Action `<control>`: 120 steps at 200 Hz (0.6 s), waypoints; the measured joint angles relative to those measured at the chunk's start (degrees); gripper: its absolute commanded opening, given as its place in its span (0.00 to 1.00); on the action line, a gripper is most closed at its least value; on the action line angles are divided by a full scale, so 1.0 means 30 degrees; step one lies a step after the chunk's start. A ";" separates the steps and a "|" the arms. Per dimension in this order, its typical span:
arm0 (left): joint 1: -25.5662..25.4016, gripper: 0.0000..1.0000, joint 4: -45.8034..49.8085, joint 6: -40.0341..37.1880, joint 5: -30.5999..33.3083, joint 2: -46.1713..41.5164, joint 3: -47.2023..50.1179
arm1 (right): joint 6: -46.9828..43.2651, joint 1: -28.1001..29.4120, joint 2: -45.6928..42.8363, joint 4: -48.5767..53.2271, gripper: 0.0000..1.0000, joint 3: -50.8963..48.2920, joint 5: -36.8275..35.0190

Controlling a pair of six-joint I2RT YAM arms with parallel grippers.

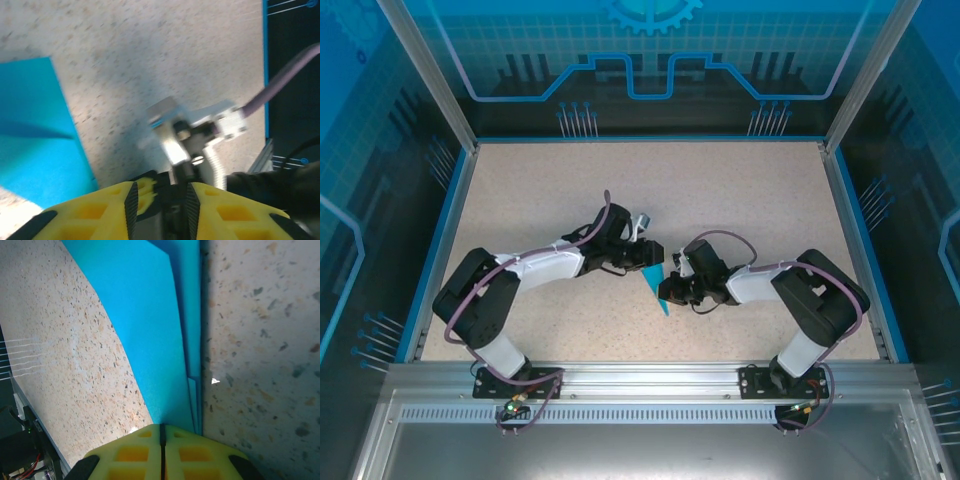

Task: Fold a paper plane with a square sheet of paper (pick it up from the middle)
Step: Fold the wing for the fifth time at the center of the table.

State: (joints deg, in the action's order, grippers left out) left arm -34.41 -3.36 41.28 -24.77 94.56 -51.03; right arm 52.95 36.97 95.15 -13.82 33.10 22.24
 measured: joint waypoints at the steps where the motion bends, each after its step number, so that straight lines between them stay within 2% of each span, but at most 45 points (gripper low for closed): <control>1: 0.0000 0.34 -0.0007 0.0036 0.0022 0.0015 0.0058 | 0.0000 0.0000 0.0015 0.0000 0.07 0.0007 0.0015; 120: 0.0000 0.31 -0.1945 0.0248 0.0525 0.2572 0.0816 | 0.0000 0.0000 0.0160 0.0066 0.07 0.0124 0.0168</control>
State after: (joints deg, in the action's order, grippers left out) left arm -34.41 -9.19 42.02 -23.20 102.28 -48.58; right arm 52.95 36.97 95.64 -13.63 33.47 22.74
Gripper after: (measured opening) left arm 0.310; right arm 0.071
